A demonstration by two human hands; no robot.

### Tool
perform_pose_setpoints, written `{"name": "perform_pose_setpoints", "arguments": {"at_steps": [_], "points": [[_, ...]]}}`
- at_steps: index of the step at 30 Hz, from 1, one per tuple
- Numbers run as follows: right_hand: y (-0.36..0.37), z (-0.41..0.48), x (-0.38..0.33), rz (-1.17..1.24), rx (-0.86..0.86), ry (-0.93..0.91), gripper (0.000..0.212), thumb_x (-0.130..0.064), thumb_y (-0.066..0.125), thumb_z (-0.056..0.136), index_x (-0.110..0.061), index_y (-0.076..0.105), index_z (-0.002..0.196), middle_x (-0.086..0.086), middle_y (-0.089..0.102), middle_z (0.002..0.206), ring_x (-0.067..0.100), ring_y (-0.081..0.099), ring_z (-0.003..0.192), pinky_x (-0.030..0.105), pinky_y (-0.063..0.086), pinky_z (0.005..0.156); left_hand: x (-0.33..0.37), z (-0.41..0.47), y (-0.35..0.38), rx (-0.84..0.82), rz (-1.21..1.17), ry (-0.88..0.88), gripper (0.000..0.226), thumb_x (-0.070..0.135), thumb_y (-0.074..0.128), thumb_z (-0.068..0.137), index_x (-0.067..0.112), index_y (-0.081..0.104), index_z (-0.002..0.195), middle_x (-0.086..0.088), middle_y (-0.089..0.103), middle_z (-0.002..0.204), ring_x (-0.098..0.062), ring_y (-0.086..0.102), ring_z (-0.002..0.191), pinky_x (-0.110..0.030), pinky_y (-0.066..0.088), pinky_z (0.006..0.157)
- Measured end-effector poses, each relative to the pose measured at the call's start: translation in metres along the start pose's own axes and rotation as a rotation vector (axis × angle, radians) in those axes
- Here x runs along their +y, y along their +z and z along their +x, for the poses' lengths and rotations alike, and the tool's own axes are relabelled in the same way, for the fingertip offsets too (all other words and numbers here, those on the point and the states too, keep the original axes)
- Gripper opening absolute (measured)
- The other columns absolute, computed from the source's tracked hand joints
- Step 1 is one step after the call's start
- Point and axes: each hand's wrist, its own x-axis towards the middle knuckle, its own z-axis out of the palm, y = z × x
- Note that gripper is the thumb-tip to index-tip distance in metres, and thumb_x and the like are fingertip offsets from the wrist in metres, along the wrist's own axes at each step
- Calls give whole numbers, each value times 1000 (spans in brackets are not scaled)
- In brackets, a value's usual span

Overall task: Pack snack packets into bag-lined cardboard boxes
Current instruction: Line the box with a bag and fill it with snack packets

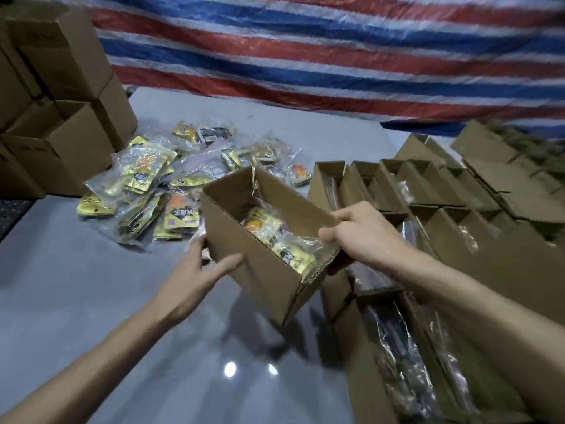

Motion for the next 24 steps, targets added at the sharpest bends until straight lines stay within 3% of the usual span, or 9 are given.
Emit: {"name": "perform_pose_setpoints", "arguments": {"at_steps": [1, 4, 7, 11, 13, 15, 18, 21, 24], "points": [[-16, -13, 5, 3, 29, 8, 33, -28, 62, 78, 2, 65, 90, 9, 65, 78, 46, 67, 86, 56, 56, 88, 21, -4, 10, -30, -70, -64, 104, 96, 62, 37, 47, 45, 127, 22, 53, 123, -9, 59, 108, -39, 53, 85], [-58, -47, 24, 5, 147, 35, 35, -30, 64, 77, -3, 62, 100, 21, 72, 86, 46, 68, 84, 59, 50, 91, 83, -20, 41, -152, -210, -206, 52, 97, 52, 45, 73, 53, 91, 18, 48, 127, -29, 64, 105, -42, 61, 68], [-89, -79, 46, 28, 242, 78, 43, -29, 64, 74, 1, 60, 105, 31, 67, 98, 47, 68, 84, 63, 50, 90, 136, -36, 79, -290, -318, -255, 39, 91, 60, 53, 68, 56, 85, 17, 37, 136, -31, 63, 113, -45, 62, 62], [-114, -110, 74, 15, 375, 127, 38, -31, 66, 74, 0, 67, 96, 24, 69, 91, 33, 66, 77, 47, 50, 95, 187, -51, 132, -427, -355, -216, 14, 78, 68, 69, 66, 59, 68, 10, 40, 125, -33, 50, 118, -53, 61, 63], [-122, -123, 86, 10, 413, 143, 32, -29, 66, 78, -1, 67, 94, 24, 69, 93, 28, 64, 69, 43, 53, 81, 201, -53, 156, -436, -240, -181, 12, 59, 69, 83, 49, 65, 87, 10, 43, 106, -25, 54, 95, -52, 62, 64], [-128, -135, 96, -26, 431, 156, 32, -31, 65, 80, -3, 66, 94, 23, 68, 91, 22, 58, 63, 35, 44, 67, 206, -51, 177, -439, -114, -212, 12, 29, 67, 90, 22, 60, 96, -2, 46, 103, -30, 63, 74, -49, 63, 64], [-133, -153, 109, -77, 460, 164, 40, -46, 62, 77, -12, 69, 96, 13, 70, 79, 20, 59, 58, 33, 40, 65, 209, -55, 200, -485, -78, -254, 21, -2, 46, 86, -4, 54, 106, -18, 53, 86, -36, 65, 51, -45, 61, 52], [-127, -176, 124, -22, 459, 149, 44, -68, 61, 71, -29, 73, 85, -1, 68, 64, 5, 64, 50, 33, 47, 66, 204, -59, 216, -520, -91, -277, 21, -8, 36, 86, -5, 46, 104, -23, 52, 92, -45, 65, 65, -49, 59, 46], [-117, -197, 144, 144, 531, 166, 47, -72, 74, 63, -28, 70, 81, 0, 69, 70, 17, 74, 60, 43, 62, 67, 194, -62, 233, -548, -90, -312, 27, -10, 34, 87, -6, 44, 112, -31, 55, 105, -49, 66, 73, -54, 59, 51]]}}
